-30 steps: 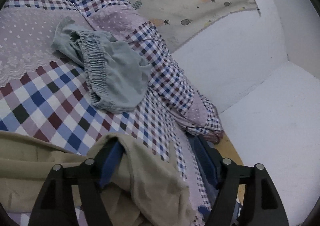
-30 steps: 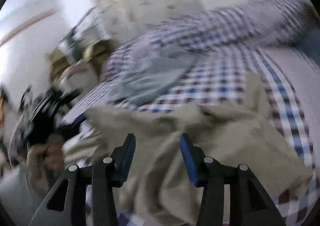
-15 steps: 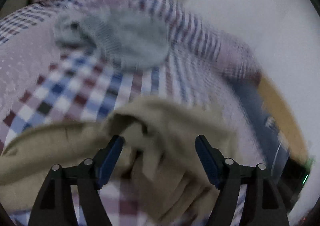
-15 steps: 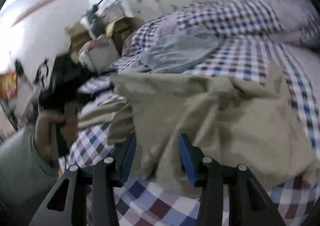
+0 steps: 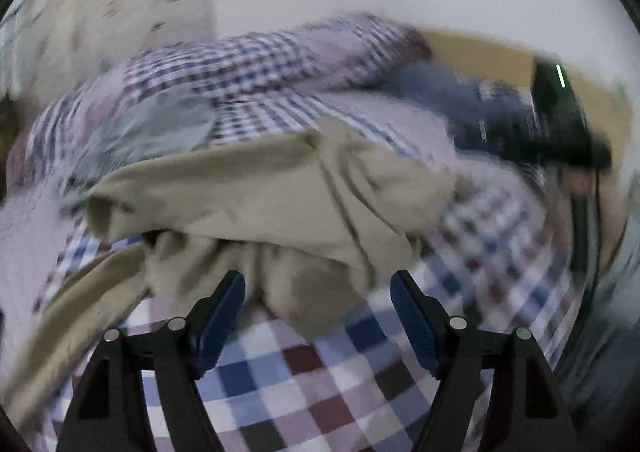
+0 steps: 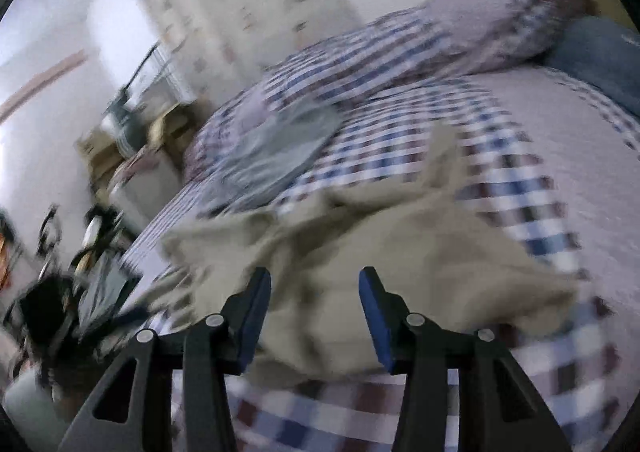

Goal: Fold clothes

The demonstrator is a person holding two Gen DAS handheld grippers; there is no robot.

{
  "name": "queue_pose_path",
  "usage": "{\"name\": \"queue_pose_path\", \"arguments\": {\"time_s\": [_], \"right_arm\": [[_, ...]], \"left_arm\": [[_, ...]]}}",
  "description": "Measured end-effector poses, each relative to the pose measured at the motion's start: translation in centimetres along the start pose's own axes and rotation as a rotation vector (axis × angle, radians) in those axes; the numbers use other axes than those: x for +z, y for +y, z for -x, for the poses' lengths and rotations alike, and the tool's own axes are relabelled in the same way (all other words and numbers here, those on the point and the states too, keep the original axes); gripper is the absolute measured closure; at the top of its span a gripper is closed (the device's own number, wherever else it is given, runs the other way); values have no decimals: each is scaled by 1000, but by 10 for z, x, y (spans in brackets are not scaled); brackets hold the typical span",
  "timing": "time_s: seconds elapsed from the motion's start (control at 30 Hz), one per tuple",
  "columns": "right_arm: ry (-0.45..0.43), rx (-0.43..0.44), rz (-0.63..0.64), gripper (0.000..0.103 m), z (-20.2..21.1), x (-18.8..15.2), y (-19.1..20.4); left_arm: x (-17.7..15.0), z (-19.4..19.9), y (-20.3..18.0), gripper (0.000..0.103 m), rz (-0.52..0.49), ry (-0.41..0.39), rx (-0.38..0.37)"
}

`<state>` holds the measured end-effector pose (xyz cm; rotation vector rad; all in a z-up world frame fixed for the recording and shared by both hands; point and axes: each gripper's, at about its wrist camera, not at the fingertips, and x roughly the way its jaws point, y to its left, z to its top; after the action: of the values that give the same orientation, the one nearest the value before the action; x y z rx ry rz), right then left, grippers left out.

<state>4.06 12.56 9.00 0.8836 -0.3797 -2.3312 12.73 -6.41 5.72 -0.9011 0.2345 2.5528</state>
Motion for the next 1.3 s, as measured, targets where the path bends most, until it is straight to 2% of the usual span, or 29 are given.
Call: {"name": "queue_pose_path", "arguments": {"time_s": [0.07,0.13,0.3,0.33,0.4,0.43,0.5,0.6,0.7,0.77,0.93,1.0,1.03,1.07,1.13,1.3], "right_arm": [[-29,-20,-78,52,12,1,-23],[-59,-42,-155,52,26,-1,-46],[-83,-101,-242,52,50,-2,-87],[-78,-116,-251,52,53,-2,-94],[-63,-145,-276,52,58,-4,-107],[-55,-154,-291,52,59,-5,-113],[-40,-166,-349,52,61,-9,-130],[13,-154,-420,52,54,-16,-150],[70,-116,-476,52,40,-25,-162],[68,-84,-500,52,35,-28,-165],[73,-103,-457,54,18,-26,-158],[89,-138,-411,66,13,-28,-149],[97,-144,-390,88,13,-30,-145],[106,-150,-371,92,13,-31,-141],[123,-162,-331,96,13,-35,-133],[46,-234,-214,99,53,-30,-111]], "left_arm": [[-4,-15,-17,45,-71,32,29],[-7,-26,-31,58,-125,50,70],[-7,-54,-46,58,-183,101,130],[-5,-55,-47,61,-178,97,138],[0,-58,-45,85,-154,94,159],[3,-59,-42,100,-136,94,163],[9,-57,-34,100,-66,91,118],[18,-37,-12,101,81,31,-13],[30,1,13,101,227,-91,-149],[34,33,32,101,318,-183,-219],[19,107,96,102,615,-390,-364],[5,121,117,102,693,-426,-374],[-1,126,127,102,722,-438,-372],[-6,128,130,102,730,-431,-353],[-19,130,132,102,752,-404,-338],[-44,145,129,102,810,-402,-368]]}}
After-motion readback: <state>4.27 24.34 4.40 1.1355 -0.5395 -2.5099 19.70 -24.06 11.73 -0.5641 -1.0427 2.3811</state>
